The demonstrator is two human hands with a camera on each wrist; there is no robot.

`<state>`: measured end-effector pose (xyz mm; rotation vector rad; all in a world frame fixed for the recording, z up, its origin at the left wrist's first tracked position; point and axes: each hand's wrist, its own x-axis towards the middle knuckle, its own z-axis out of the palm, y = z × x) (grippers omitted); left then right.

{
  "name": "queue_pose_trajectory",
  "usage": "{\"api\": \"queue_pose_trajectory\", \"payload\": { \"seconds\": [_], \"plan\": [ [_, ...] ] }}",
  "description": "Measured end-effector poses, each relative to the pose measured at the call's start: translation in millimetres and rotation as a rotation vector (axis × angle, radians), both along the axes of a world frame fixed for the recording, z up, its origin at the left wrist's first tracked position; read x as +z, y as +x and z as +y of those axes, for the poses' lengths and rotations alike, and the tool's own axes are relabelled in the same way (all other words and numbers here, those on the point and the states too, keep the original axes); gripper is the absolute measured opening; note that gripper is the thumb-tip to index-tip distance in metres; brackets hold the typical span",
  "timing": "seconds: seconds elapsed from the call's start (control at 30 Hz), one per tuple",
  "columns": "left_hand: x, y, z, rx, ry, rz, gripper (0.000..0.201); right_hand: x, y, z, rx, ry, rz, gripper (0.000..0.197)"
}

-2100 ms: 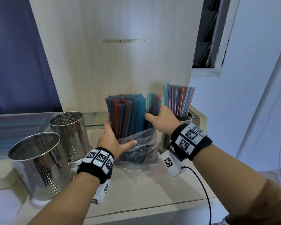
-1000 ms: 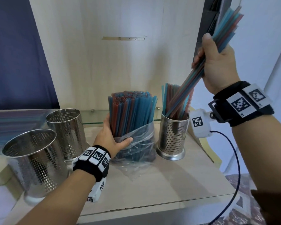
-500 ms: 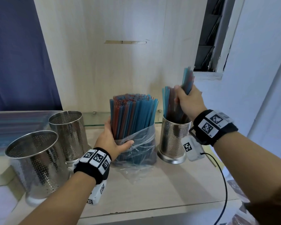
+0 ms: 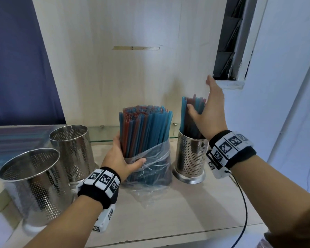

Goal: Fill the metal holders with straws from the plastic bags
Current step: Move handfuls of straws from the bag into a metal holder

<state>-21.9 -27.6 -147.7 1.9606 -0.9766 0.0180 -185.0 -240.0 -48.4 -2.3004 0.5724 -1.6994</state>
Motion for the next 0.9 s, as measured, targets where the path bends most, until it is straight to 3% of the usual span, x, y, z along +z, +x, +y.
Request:
{"api": "queue_pose_trajectory", "payload": {
  "seconds": [0.07,0.1,0.17,0.23,0.27,0.4,0.6,0.7,0.83,0.9],
  "plan": [
    [-1.0,0.4,-0.3,0.002,0.003,-0.005,0.104,-4.1,-3.9,-12.9,-0.197,-0.141,0.045,0.106],
    [-1.2,0.4,-0.6,0.005,0.005,-0.008,0.102,-7.6,-5.0,-18.6,-0.230,-0.084,0.047,0.120],
    [-0.9,0.2,-0.6,0.006,0.007,-0.012,0.101,-15.7,-4.8,-23.2,-0.022,0.248,-0.007,0.139],
    [0.2,-0.6,-0.3,0.003,0.005,-0.011,0.101,-21.9,-4.6,-26.5,0.180,0.577,0.030,0.146],
    [0.6,-1.3,0.0,0.003,0.005,-0.011,0.101,-21.6,-5.2,-27.3,0.205,0.648,0.093,0.141],
    [2.3,-3.5,0.9,-0.002,0.000,-0.002,0.102,0.3,-2.0,-30.0,0.087,0.589,0.211,0.110],
    [3.5,-3.3,1.1,0.010,0.004,-0.001,0.101,7.8,-4.9,-37.7,0.105,0.651,0.427,0.103],
    [4.0,-4.6,1.2,0.009,0.007,-0.006,0.100,-1.6,-8.0,-42.8,0.023,0.598,0.321,0.077],
    [3.4,-3.8,1.1,0.004,-0.003,0.008,0.100,3.4,-21.6,-30.9,0.178,0.680,0.273,0.081],
    [2.5,-3.1,1.3,0.002,-0.004,0.005,0.100,3.5,-34.1,-17.6,0.210,0.728,0.150,0.068]
  ]
}}
